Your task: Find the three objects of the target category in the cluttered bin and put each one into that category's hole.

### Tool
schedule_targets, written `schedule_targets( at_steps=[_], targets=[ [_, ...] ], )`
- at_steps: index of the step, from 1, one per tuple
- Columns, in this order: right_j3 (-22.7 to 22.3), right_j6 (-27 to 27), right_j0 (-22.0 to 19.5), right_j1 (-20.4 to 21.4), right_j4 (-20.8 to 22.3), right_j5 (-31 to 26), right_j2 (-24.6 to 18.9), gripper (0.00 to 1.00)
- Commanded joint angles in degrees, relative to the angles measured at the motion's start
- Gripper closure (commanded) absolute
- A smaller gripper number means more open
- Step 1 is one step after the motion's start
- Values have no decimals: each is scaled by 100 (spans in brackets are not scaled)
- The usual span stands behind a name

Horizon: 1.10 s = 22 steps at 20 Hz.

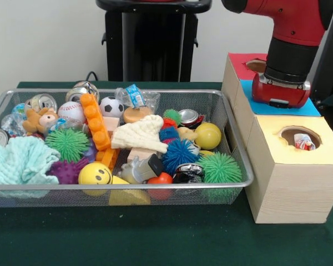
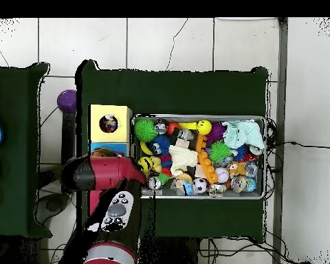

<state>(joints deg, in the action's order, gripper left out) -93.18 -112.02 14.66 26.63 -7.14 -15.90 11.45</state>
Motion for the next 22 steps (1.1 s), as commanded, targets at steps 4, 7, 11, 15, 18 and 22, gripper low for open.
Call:
schedule_targets(
  at_steps=[4, 7, 11, 15, 18, 22],
  targets=[
    [1111, -1565, -177, -1822, -668, 2287, -128, 100],
    [1088, -1489, -18, -1722, -600, 2672, 99, 100],
    [813, -1177, -350, -1312, -246, 2352, -416, 100],
    [663, -1115, -298, -994, -217, 2100, -336, 100],
    [334, -976, -371, -351, -300, 1203, -458, 100],
    [21, -1082, -285, 204, -488, 536, -357, 100]
  ],
)
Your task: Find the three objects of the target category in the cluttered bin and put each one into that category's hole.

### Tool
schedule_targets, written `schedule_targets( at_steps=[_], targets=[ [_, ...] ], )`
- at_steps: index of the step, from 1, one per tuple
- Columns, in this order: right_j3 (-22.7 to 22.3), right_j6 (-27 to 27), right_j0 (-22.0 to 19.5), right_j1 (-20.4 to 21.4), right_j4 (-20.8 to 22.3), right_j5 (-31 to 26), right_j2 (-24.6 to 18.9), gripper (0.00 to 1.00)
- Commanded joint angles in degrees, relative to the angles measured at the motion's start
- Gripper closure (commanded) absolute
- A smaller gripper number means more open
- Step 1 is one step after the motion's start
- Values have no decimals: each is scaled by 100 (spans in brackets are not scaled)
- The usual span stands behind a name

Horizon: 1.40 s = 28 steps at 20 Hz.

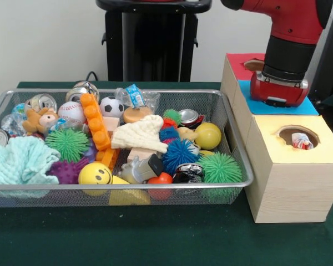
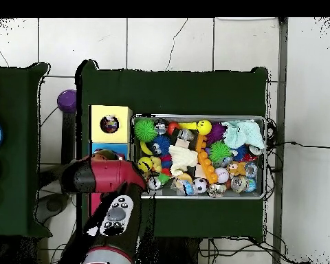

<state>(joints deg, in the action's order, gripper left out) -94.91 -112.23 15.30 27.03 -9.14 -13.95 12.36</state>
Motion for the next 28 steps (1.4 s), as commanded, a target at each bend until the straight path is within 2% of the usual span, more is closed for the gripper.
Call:
schedule_targets(
  at_steps=[1, 14, 28],
  targets=[
    [153, -1058, -381, 212, -301, 313, -495, 100],
    [-78, -1075, -474, 419, -325, 186, -570, 100],
    [-264, -1198, -288, 692, -397, 5, -462, 100]
  ],
)
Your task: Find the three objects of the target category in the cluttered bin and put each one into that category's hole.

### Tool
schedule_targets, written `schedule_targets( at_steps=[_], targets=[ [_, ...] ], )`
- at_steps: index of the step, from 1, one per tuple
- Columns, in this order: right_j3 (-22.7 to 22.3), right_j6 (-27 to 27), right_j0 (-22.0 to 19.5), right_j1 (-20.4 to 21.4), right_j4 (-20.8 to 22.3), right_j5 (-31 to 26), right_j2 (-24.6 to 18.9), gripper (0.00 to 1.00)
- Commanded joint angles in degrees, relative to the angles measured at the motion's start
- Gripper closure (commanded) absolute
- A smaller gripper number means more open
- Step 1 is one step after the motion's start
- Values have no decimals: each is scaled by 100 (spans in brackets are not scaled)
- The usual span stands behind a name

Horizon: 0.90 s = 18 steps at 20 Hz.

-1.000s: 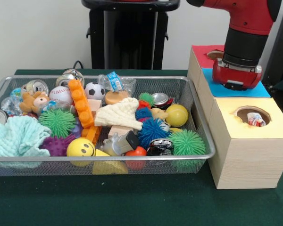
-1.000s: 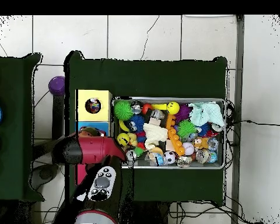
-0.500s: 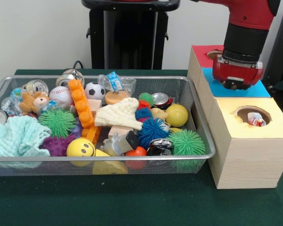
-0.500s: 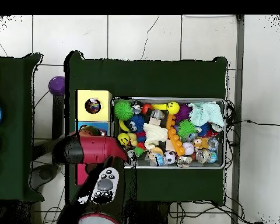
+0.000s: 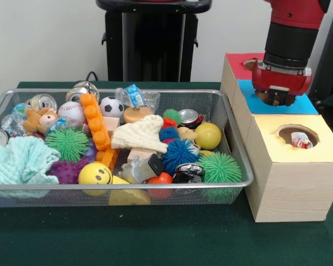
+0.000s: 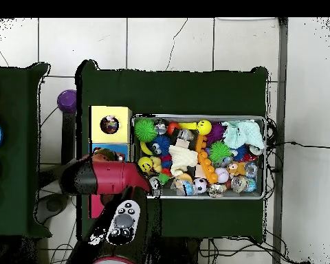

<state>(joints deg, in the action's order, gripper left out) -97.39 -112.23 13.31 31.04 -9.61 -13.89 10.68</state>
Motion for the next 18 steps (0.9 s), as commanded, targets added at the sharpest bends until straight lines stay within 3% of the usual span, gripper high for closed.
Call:
schedule_targets(
  at_steps=[1, 18],
  targets=[
    [-25, -1177, -113, 311, -351, -12, -326, 100],
    [228, -1267, 126, 547, -472, -808, -10, 100]
  ],
)
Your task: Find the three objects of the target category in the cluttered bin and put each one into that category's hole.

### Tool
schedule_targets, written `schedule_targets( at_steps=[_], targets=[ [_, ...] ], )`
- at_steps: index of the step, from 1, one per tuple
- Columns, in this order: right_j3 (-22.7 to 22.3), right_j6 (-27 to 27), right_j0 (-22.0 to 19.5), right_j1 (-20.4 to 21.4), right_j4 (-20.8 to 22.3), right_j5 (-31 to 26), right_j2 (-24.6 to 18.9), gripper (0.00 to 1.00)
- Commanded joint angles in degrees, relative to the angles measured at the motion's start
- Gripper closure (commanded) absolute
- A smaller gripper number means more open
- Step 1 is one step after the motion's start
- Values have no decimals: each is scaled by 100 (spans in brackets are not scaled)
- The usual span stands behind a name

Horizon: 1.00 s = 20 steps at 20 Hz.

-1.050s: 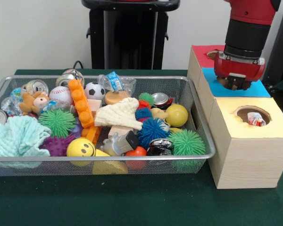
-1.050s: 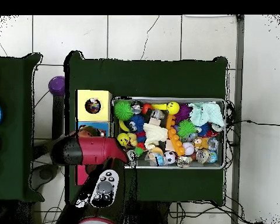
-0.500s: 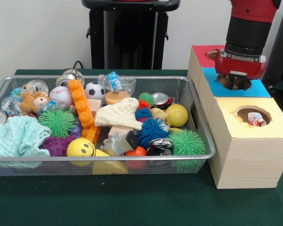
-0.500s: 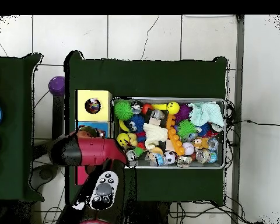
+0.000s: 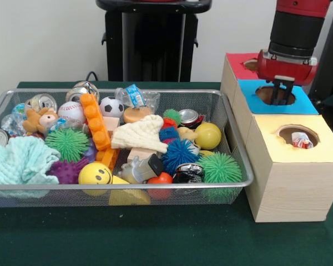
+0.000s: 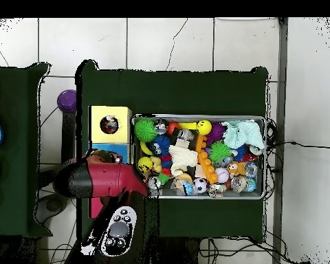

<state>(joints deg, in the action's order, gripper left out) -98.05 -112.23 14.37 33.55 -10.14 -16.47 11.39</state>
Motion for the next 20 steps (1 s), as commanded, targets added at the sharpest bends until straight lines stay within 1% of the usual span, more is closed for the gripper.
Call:
schedule_targets(
  at_steps=[1, 14, 17, 20],
  targets=[
    [280, -1271, 21, 298, -422, -546, -86, 100],
    [246, -1273, 61, 444, -451, -692, -47, 100],
    [305, -1358, 111, 358, -519, -759, 55, 100],
    [307, -1358, 92, 160, -586, -562, 22, 100]
  ],
)
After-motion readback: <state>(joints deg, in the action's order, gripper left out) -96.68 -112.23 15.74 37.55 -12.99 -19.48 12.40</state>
